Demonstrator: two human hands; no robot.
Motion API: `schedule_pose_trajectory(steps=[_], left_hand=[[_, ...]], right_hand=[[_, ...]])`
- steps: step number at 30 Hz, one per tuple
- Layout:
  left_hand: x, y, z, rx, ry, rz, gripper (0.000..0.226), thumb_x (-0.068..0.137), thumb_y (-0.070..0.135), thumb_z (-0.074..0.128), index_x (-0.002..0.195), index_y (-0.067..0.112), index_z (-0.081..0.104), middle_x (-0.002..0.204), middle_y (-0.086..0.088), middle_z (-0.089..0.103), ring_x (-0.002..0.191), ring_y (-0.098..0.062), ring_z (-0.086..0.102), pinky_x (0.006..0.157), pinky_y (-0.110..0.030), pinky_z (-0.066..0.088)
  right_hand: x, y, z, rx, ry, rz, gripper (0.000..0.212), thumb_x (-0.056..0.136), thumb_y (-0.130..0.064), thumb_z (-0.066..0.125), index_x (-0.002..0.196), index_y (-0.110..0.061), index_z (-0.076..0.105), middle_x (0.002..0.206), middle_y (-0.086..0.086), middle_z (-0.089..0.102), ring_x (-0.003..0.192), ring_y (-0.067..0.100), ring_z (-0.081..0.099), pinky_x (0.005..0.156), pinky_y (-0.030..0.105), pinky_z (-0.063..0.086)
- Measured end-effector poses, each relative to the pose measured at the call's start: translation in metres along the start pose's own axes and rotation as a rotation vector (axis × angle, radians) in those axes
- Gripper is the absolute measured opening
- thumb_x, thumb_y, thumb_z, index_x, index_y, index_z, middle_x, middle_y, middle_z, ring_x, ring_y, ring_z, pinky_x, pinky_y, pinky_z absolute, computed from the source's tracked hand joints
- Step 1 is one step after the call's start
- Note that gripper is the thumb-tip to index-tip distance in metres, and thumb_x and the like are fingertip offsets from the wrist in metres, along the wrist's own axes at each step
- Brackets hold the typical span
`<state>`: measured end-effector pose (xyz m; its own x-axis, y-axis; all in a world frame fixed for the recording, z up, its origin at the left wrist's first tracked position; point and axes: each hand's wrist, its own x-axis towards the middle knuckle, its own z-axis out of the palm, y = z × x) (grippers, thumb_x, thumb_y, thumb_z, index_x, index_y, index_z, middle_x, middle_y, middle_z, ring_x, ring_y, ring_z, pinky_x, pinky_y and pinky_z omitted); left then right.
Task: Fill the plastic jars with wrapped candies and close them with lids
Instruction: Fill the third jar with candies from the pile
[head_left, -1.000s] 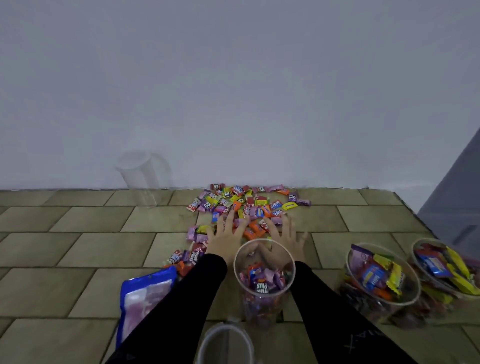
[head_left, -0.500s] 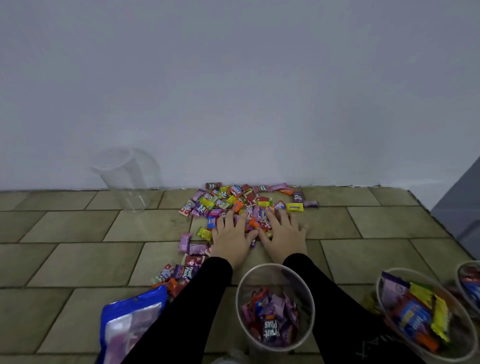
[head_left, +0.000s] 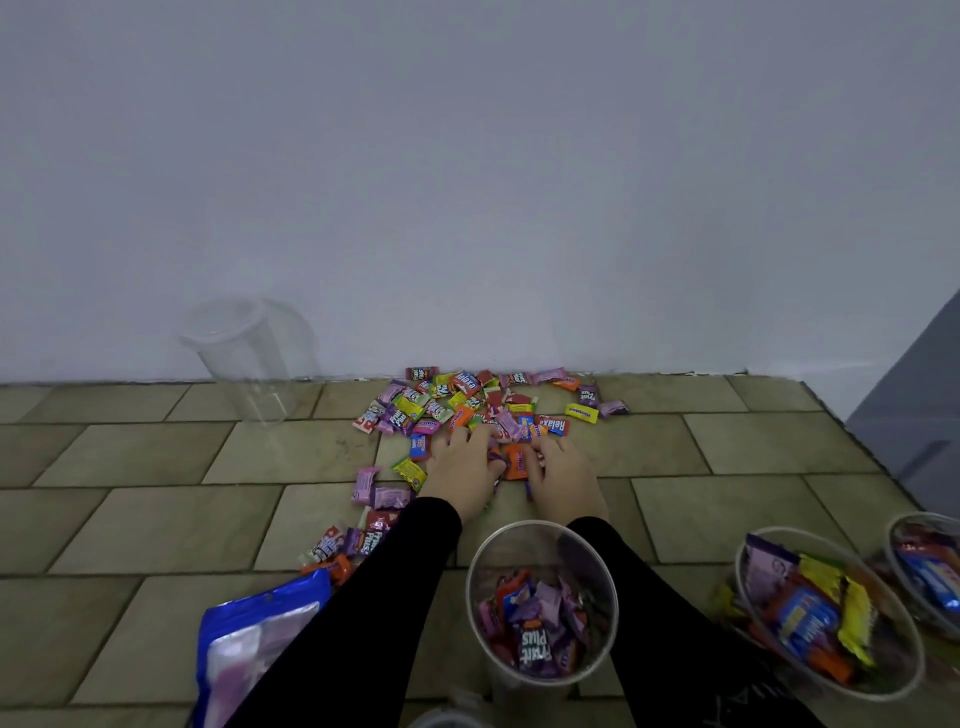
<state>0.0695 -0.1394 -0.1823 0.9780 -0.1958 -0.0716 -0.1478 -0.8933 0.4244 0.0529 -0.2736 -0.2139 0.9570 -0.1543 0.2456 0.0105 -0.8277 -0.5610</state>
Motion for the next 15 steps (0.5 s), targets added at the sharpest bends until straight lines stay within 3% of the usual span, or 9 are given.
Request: schedule_pose_trajectory(steps=[2, 5, 8, 10, 15], left_hand=[[0.002, 0.001, -0.003, -0.008, 0.014, 0.016, 0.034, 0.095, 0.028, 0.051, 0.128, 0.021, 0.045, 0.130, -0.006, 0.045, 0.120, -0.032, 0.040, 0.101, -0.043, 0.035], [0.001, 0.002, -0.006, -0.028, 0.069, 0.068, 0.023, 0.094, 0.017, 0.050, 0.117, 0.018, 0.051, 0.123, -0.006, 0.049, 0.113, -0.030, 0.044, 0.098, -0.044, 0.037], [-0.003, 0.002, -0.010, -0.094, 0.148, 0.117, 0.025, 0.094, 0.011, 0.051, 0.119, 0.015, 0.054, 0.121, -0.007, 0.051, 0.112, -0.028, 0.045, 0.097, -0.041, 0.037], [-0.005, 0.002, -0.013, -0.123, 0.197, 0.138, 0.025, 0.096, 0.013, 0.051, 0.121, 0.013, 0.054, 0.123, -0.007, 0.051, 0.115, -0.025, 0.043, 0.098, -0.034, 0.036], [-0.008, 0.004, -0.027, -0.212, 0.248, 0.145, 0.023, 0.097, 0.012, 0.049, 0.119, 0.015, 0.055, 0.122, -0.003, 0.051, 0.117, -0.020, 0.042, 0.096, -0.029, 0.033]], right_hand=[[0.002, -0.002, -0.002, 0.022, -0.030, 0.038, 0.028, 0.100, -0.025, 0.044, 0.106, -0.003, 0.062, 0.103, 0.014, 0.061, 0.099, 0.029, 0.054, 0.083, 0.036, 0.039], [0.003, -0.008, -0.008, 0.112, -0.012, 0.091, 0.031, 0.102, -0.026, 0.040, 0.094, -0.003, 0.059, 0.091, 0.015, 0.060, 0.090, 0.030, 0.053, 0.074, 0.037, 0.035], [0.003, -0.015, -0.018, 0.235, 0.051, 0.125, 0.031, 0.101, -0.025, 0.041, 0.084, -0.006, 0.058, 0.079, 0.009, 0.056, 0.075, 0.025, 0.050, 0.068, 0.037, 0.035], [0.005, -0.020, -0.026, 0.281, 0.086, 0.154, 0.033, 0.101, -0.025, 0.041, 0.071, -0.014, 0.048, 0.065, 0.001, 0.046, 0.062, 0.020, 0.042, 0.061, 0.032, 0.029], [0.008, -0.032, -0.039, 0.318, 0.136, 0.126, 0.034, 0.100, -0.027, 0.041, 0.071, -0.011, 0.044, 0.062, 0.001, 0.042, 0.062, 0.021, 0.040, 0.056, 0.031, 0.021]])
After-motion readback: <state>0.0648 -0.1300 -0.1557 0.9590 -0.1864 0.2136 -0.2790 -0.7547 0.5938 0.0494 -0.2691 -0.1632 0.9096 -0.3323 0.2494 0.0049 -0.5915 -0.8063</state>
